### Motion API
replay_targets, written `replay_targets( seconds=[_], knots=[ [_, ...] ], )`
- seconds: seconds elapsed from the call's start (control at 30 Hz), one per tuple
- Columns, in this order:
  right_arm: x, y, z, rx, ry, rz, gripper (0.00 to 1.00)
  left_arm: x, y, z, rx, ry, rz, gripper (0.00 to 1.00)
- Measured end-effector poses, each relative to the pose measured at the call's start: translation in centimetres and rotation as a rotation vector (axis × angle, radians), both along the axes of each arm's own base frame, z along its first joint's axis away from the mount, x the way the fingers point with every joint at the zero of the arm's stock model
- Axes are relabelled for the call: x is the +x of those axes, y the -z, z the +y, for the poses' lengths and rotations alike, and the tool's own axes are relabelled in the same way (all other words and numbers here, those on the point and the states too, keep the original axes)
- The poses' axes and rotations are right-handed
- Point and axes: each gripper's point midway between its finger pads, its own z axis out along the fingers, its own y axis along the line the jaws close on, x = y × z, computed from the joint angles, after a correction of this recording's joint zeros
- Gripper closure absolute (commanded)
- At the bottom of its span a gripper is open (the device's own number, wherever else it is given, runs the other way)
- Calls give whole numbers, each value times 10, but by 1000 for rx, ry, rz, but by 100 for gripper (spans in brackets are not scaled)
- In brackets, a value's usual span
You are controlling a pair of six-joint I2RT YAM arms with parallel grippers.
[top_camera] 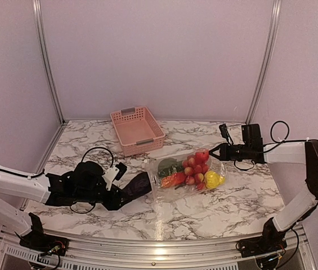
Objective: Open the zip-top bag and remove the fake food
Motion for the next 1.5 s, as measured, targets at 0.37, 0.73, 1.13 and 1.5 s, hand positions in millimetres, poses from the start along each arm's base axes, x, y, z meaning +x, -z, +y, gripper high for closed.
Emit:
replay_targets(
  seconds=[0.37, 0.73, 1.13, 1.5],
  knots=[
    [-1, 4, -2, -5, 8, 3, 100, 44, -53, 53, -141, -292, 12, 71],
    [-3, 3, -3, -4, 7, -3, 100, 192, -123, 51, -201, -481, -8, 71],
    [-6, 4, -1, 10, -8, -1, 100, 324, -96, 16, -111, -524, 16, 68],
    [-10, 8, 0, 17, -15, 1, 100, 373, -26, 4, -9, -554, 98, 61]
  ],
)
